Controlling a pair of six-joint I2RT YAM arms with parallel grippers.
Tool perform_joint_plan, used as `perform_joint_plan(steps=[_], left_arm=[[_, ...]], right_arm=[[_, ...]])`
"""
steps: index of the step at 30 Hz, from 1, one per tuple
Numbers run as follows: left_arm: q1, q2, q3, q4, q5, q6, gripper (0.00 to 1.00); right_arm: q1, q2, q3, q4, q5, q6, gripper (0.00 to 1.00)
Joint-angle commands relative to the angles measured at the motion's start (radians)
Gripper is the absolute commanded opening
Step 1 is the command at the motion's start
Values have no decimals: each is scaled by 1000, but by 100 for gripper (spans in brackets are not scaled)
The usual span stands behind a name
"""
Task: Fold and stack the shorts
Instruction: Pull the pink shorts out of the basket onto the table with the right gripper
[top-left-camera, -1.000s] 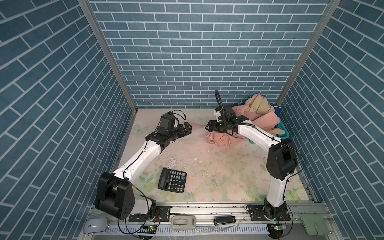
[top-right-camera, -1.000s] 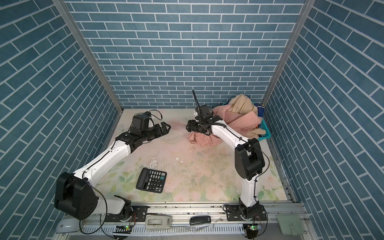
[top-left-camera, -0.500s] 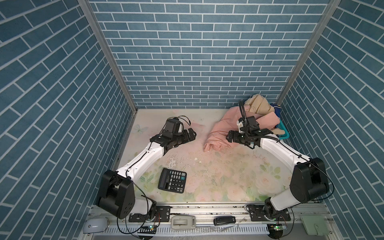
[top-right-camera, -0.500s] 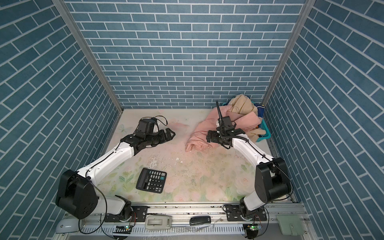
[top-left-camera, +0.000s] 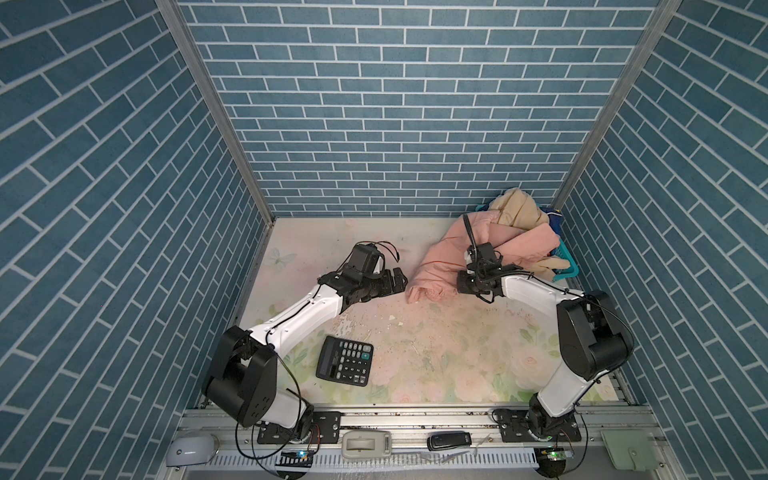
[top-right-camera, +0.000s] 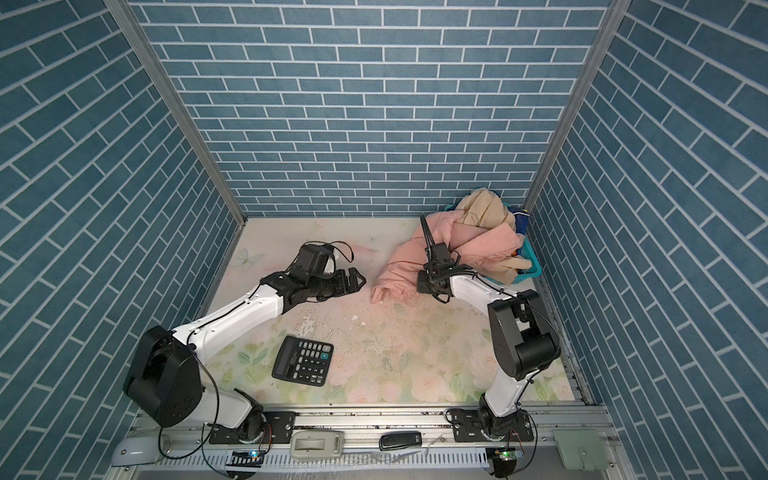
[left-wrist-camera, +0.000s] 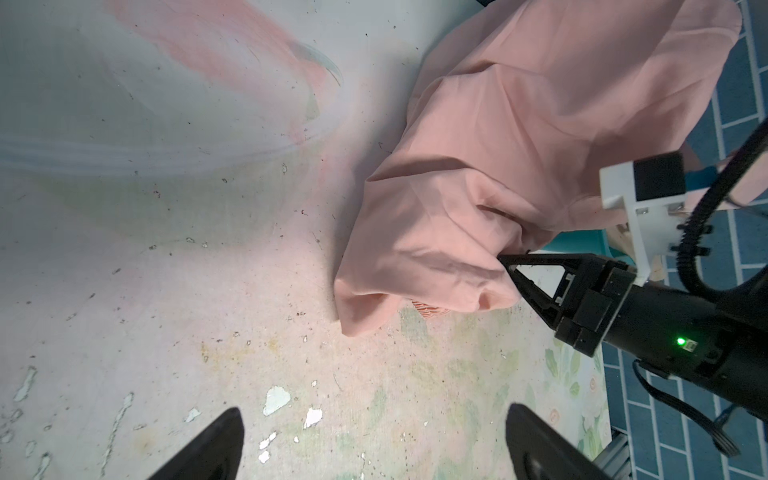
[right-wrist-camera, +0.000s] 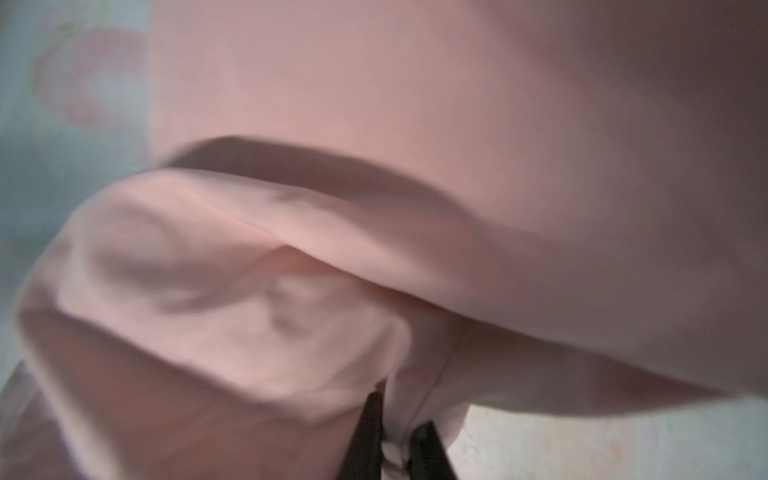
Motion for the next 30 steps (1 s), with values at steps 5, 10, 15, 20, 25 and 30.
perform_joint_plan(steps=[5,10,15,20,25,30], left_arm=[[125,-115,-32,-38,74,5,100],[249,-238,-81,-57,83,-7,100],[298,-305,-111,-70,82,-5,99],[298,-266,-125,-75,147,3,100],[298,-262,-164,-58,152,3,100],[291,-243,-161,-40,167,-3,100]], right_arm=[[211,36,425,-112,-47,69,0],[269,140,680,-172,-53,71,0],[254,320,811,-267,-58,74,0],[225,358,730,-234,-108,104,30],[207,163,459,-119,-106,115,73],[207,-35,173,-102,-37,94,89]])
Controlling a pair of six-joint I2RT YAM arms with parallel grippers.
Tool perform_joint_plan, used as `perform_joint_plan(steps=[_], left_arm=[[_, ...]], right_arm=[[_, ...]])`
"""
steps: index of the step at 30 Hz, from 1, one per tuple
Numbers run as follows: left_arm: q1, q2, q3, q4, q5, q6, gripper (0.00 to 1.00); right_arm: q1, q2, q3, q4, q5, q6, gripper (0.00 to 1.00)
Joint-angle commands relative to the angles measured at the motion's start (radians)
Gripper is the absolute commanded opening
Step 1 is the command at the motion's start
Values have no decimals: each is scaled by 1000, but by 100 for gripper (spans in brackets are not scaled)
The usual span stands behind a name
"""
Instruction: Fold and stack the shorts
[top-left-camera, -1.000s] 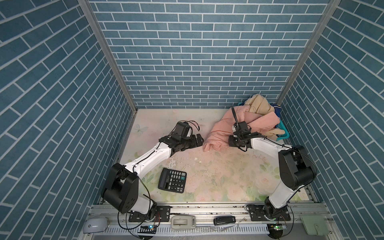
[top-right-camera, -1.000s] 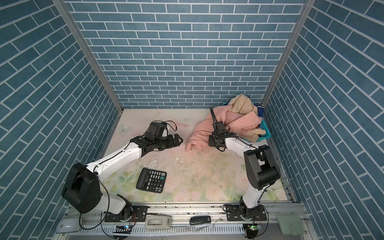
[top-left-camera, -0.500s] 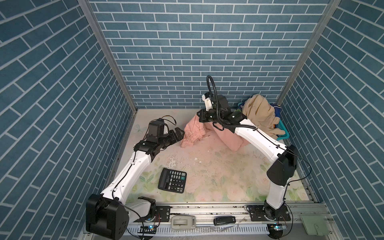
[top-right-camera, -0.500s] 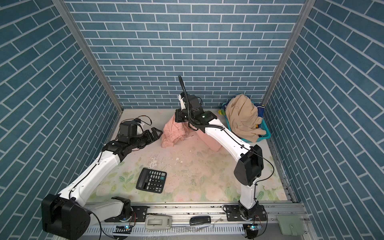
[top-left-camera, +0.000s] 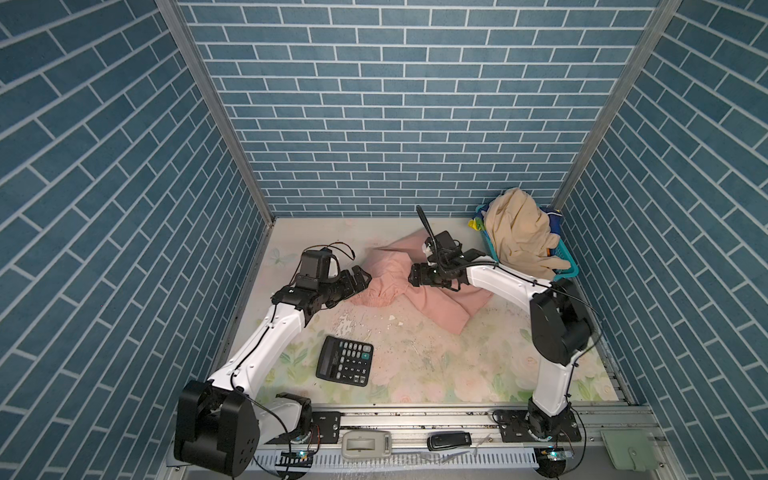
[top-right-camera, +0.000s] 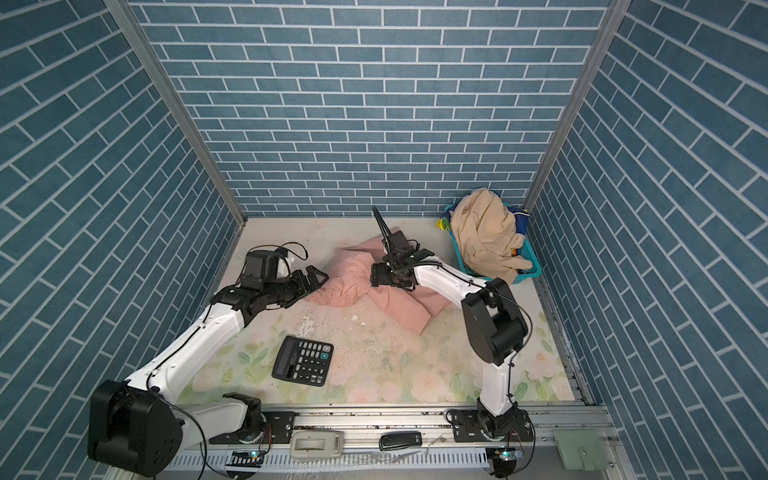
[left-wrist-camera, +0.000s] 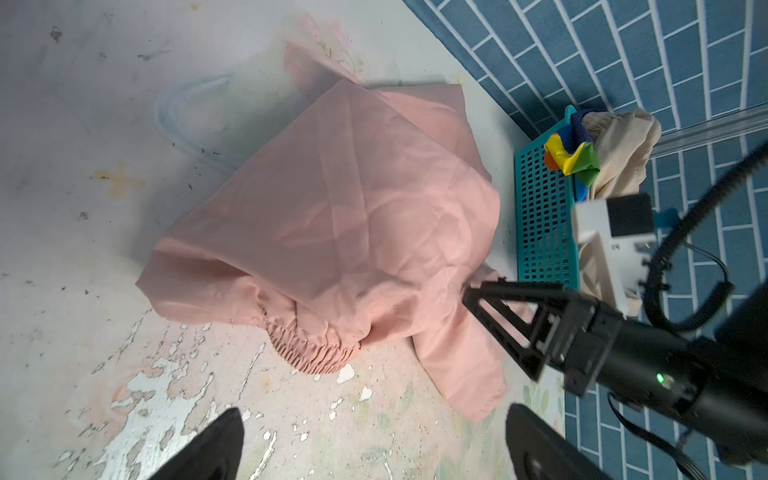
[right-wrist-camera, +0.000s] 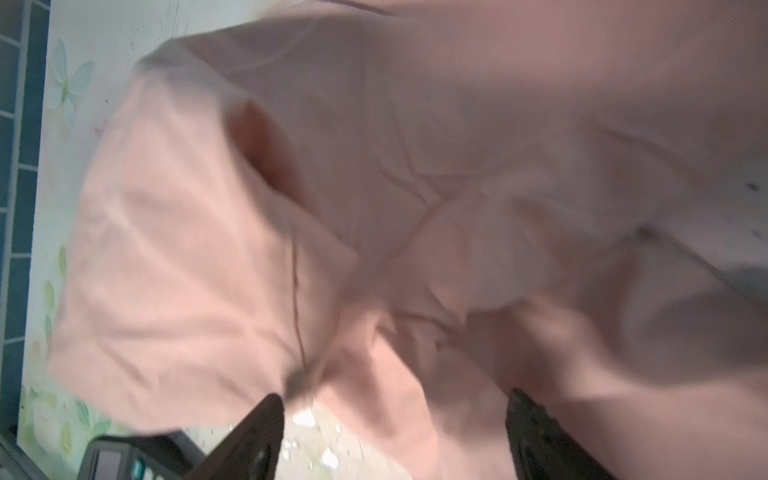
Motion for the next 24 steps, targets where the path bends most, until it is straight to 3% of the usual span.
perform_joint_plan(steps=[1,5,10,15,16,17,20,21,22,24], left_arm=[[-9,22,7,8,23,7,99],[-61,54,23,0,7,29,100],[-140,108,43,-17,-33,57,100],[-206,130,97,-88,-95,100,100],[-215,132,101,-96,-104,106,100],[-221,130,103,-101,-107,106,100],[-235,135,98,-104,-109,101,100],[-240,134,97,-108,-112,101,100],[-250,136,97,-114,-117,104,100],[-268,137,101,-129,-134,116,100]], right_arm=[[4,-178,-141,36,71,-15,90],[0,-329,-357,7,169,-40,98],[-41,-431,-530,11,187,-32,99],[-55,-394,-566,39,207,-38,84],[-56,-376,-564,59,200,-38,80],[-58,-351,-554,74,193,-38,68],[-63,-301,-505,88,182,-44,17],[-66,-296,-487,86,177,-47,7],[-69,-296,-461,79,172,-53,0],[-73,-313,-411,46,173,-70,0]])
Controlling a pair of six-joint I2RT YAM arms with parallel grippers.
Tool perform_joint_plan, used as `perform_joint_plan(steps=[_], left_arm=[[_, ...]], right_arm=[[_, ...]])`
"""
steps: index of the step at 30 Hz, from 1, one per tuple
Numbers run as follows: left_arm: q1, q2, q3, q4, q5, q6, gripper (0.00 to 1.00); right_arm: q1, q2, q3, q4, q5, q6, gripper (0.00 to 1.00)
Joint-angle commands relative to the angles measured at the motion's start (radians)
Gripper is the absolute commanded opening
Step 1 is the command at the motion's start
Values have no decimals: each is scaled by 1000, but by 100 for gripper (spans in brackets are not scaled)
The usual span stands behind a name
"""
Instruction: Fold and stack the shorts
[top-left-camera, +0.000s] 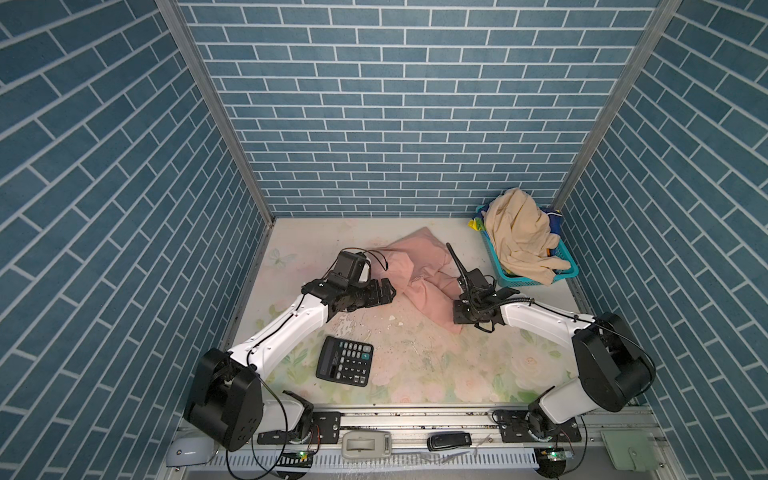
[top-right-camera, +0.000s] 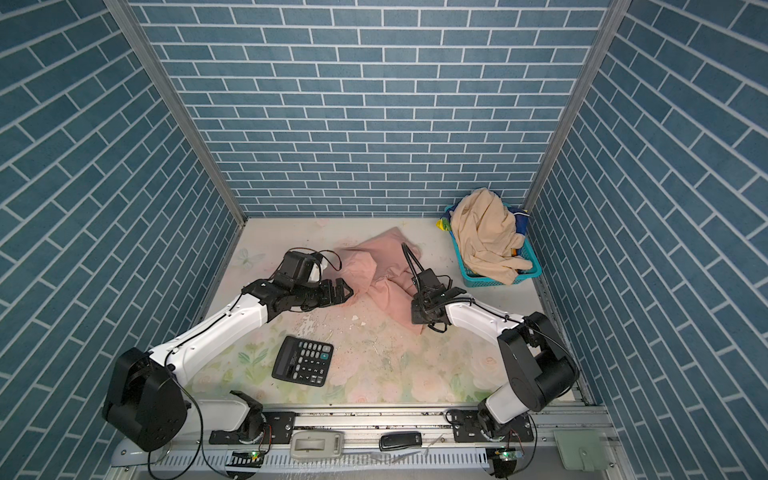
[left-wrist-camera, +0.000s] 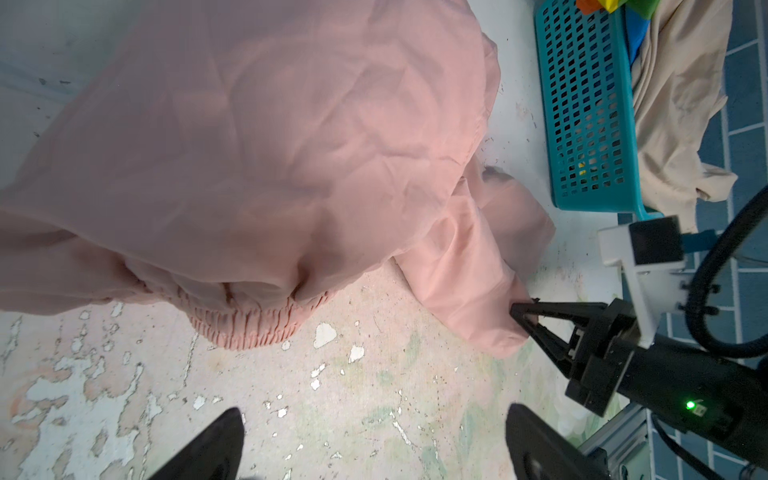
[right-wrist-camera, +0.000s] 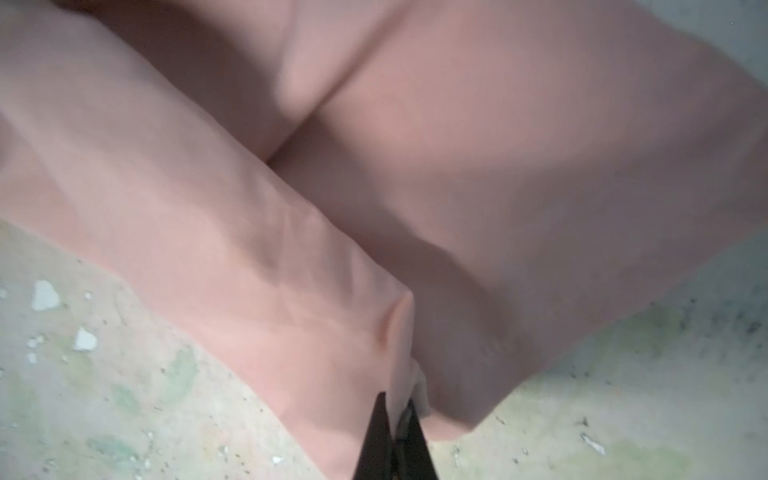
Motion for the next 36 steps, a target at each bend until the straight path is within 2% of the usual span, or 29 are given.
perform_joint_plan(steps=[1,7,14,19,27,29,32,34,35,36], left_arm=[[-34,8,25,-61,-49,38,100],[-119,117,137,-231,-205,116,100],[-209,210,202,-204,-275,128,99],[-230,319,252,-168,-257,111,100],[-277,440,309,-196,-339,146,99],[-274,477,334,-241,-396,177,100],[-255,497,389,-350,-551,223,100],[-219,482,400,-378,-586,240,97],[-192,476,404,-389,-585,244,94],[-166,474,407,-398,-578,250,86]], right_arm=[[-14,-39,107,-25,12,-40,0],[-102,-189,326,-198,85,-126,0],[-240,-288,470,-316,81,-183,0],[-289,-308,461,-325,44,-188,0],[-344,-310,401,-288,-14,-178,0],[-356,-305,393,-280,-27,-179,0],[-370,-306,382,-277,-39,-181,0],[-380,-311,371,-274,-44,-182,0],[-386,-315,365,-271,-49,-182,0],[-390,-318,359,-266,-55,-182,0]])
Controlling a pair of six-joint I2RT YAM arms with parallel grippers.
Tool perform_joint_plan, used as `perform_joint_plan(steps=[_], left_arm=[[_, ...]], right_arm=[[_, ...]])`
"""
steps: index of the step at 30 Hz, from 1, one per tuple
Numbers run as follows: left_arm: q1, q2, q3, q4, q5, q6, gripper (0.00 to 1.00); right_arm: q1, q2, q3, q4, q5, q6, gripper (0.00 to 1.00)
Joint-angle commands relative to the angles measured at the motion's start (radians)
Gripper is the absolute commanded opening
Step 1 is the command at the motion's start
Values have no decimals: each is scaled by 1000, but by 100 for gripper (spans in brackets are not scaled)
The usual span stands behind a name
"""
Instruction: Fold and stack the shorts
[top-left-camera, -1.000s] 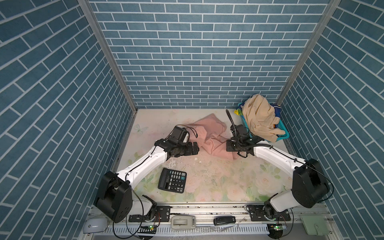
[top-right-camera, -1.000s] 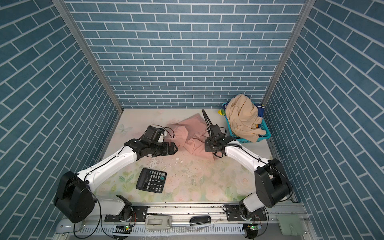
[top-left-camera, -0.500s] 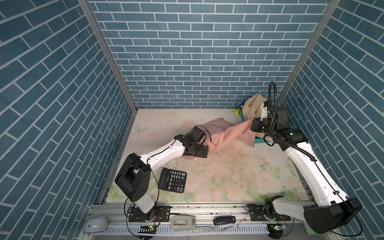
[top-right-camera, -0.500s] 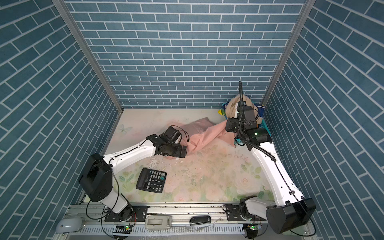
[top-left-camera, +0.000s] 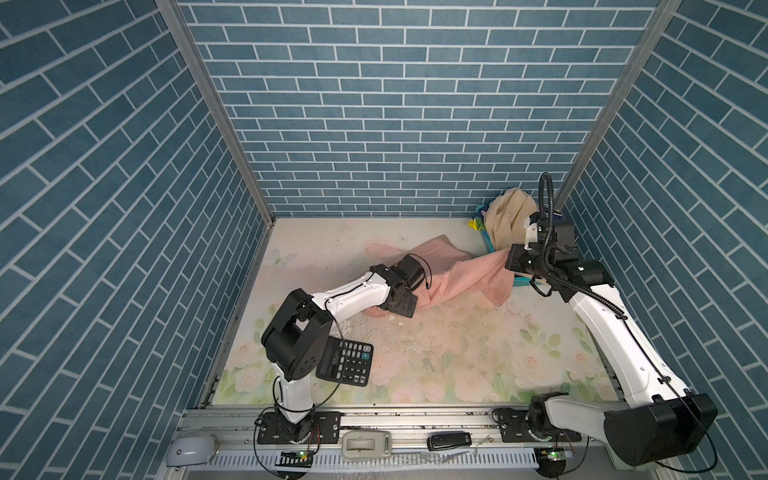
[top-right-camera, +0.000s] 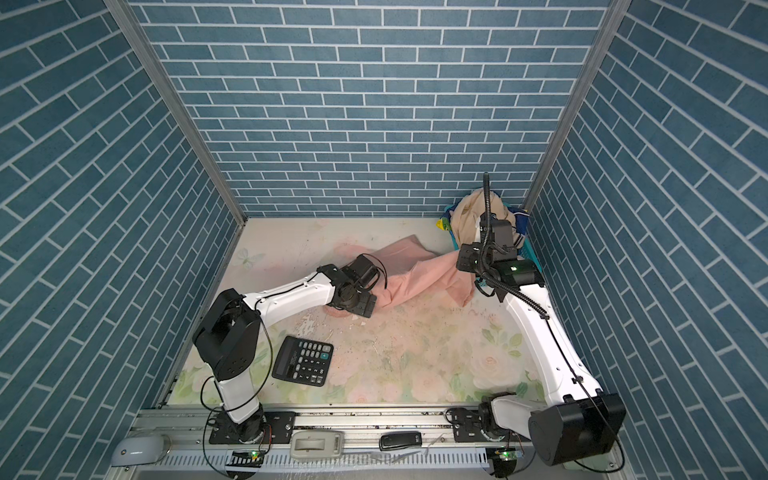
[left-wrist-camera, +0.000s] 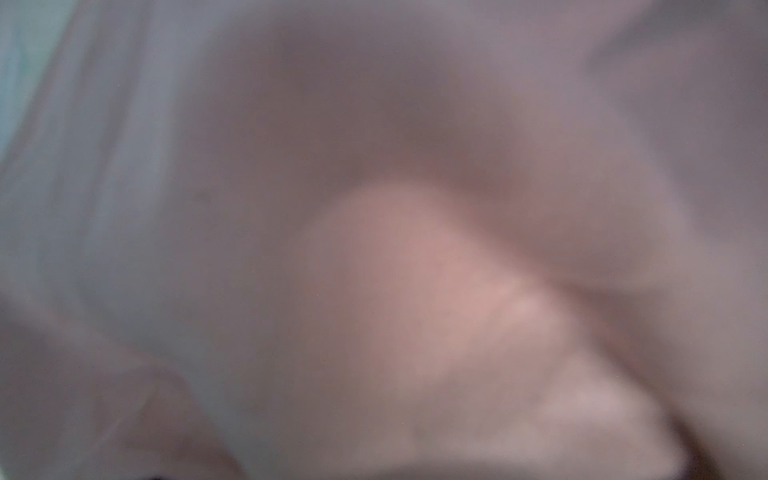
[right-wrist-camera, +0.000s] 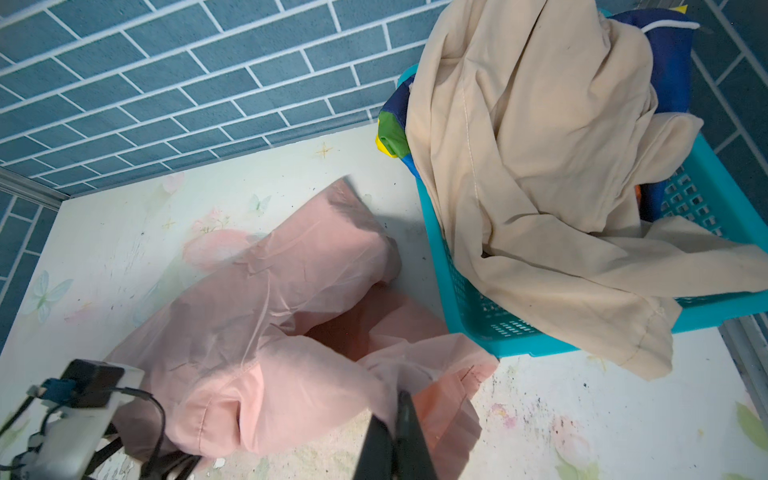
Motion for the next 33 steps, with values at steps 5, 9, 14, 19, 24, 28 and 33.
perform_joint_plan(steps=[5,9,14,19,24,28,33], left_arm=[[149,-15,53,-110,-90,88,42],[216,-2,121,-123,-95,145,29],[333,77,271,-131,-100,179,36],[352,152,441,-228,-124,207,61],[317,22,280,-175,14,128,89],[185,-184,66,-92,10,73,100],[127,-354,-158,-7,83,-21,100]], right_arm=[[-30,-14,-46,38,-58,-10,0],[-32,-14,-67,61,-77,4,0],[-34,14,-78,75,-77,0,0],[-73,23,-92,73,-77,-8,0],[-110,17,-122,102,-147,4,0],[-121,24,-138,113,-161,3,0],[-136,30,-155,135,-189,10,0]])
